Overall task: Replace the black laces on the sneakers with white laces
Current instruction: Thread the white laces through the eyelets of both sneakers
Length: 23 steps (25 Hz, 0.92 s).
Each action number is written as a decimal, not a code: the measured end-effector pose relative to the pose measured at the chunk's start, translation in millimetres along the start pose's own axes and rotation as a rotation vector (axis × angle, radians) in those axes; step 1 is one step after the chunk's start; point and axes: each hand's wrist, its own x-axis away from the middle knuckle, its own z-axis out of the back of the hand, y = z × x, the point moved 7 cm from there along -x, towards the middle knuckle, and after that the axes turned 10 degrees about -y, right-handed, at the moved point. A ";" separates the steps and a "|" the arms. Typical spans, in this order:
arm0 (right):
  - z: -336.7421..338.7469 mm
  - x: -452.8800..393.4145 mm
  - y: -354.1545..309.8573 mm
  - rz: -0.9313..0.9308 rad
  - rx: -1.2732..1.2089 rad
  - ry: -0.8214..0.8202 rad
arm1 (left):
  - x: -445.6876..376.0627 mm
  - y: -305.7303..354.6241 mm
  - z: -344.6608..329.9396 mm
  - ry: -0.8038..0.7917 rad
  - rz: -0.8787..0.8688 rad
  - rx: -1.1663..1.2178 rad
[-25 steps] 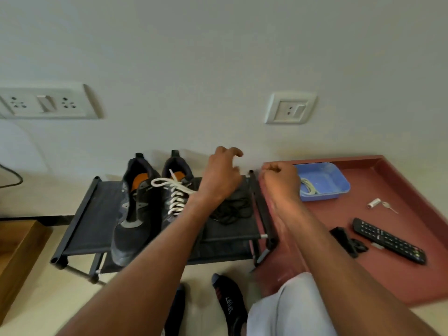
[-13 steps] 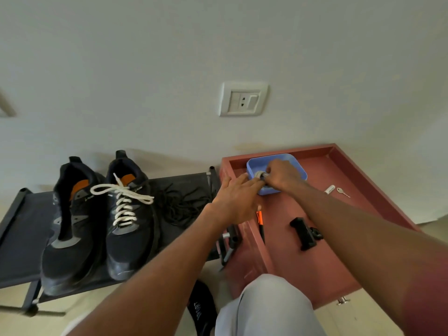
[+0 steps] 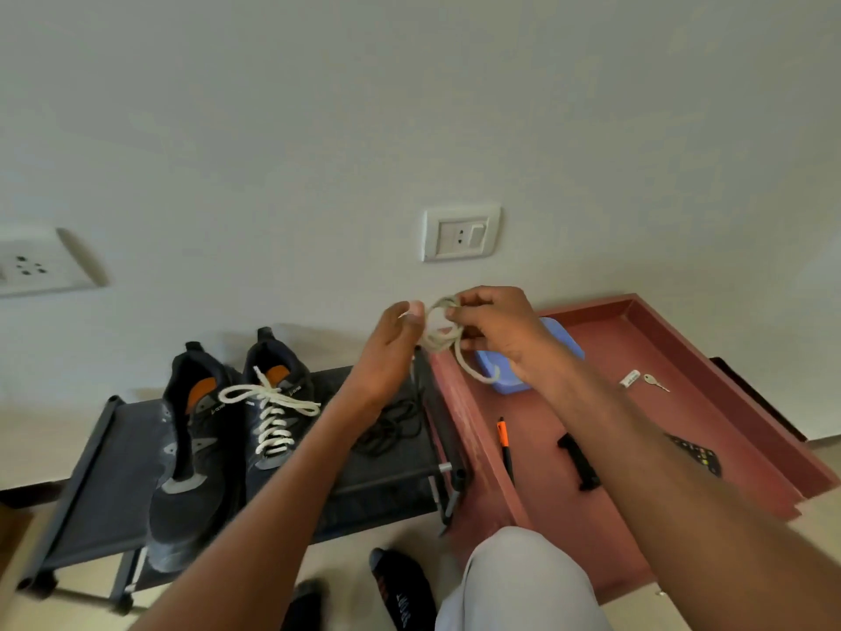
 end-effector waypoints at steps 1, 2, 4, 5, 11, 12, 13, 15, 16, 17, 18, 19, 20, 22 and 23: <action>-25.2 10.4 -10.8 0.005 -0.098 -0.082 | 12.9 7.1 12.8 -0.002 0.018 0.122; -49.0 18.7 -20.3 0.011 -0.167 -0.138 | 27.8 10.3 24.5 -0.006 0.048 0.225; -93.7 24.3 -27.9 0.016 -0.269 -0.180 | 60.3 3.6 54.5 0.071 0.108 0.342; -113.9 24.3 -26.5 0.009 -0.301 -0.186 | 74.8 -6.1 72.0 0.156 0.132 0.366; -189.9 13.9 28.1 -0.064 -0.189 -0.162 | 136.7 -38.6 177.0 0.666 0.137 0.678; -182.8 5.5 36.0 -0.061 -0.139 -0.065 | 139.9 -39.6 189.4 0.700 0.141 0.641; -173.2 -4.0 40.7 -0.039 -0.017 0.043 | 142.4 -42.4 199.0 0.722 0.153 0.567; -159.1 -15.6 35.1 0.023 0.424 0.177 | 139.9 -43.2 206.8 0.700 0.171 0.382; -164.5 -17.4 31.3 0.053 0.624 0.159 | 136.1 -44.2 205.8 0.666 0.179 0.323; -176.3 -16.8 27.4 0.108 0.722 0.081 | 130.7 -44.1 201.5 0.620 0.177 0.317; -195.1 -13.7 24.2 0.166 0.693 -0.052 | 125.0 -44.9 197.3 0.572 0.170 0.348; -218.0 -7.5 23.9 0.201 0.586 -0.237 | 119.8 -45.4 193.2 0.528 0.152 0.409; -241.1 1.9 25.6 0.187 0.435 -0.451 | 117.0 -45.0 190.4 0.494 0.132 0.479; -268.7 17.7 35.2 0.079 0.237 -0.730 | 117.3 -46.7 194.5 0.467 0.102 0.575; -269.4 18.3 37.9 0.060 0.257 -0.740 | 121.5 -50.0 200.6 0.484 0.104 0.596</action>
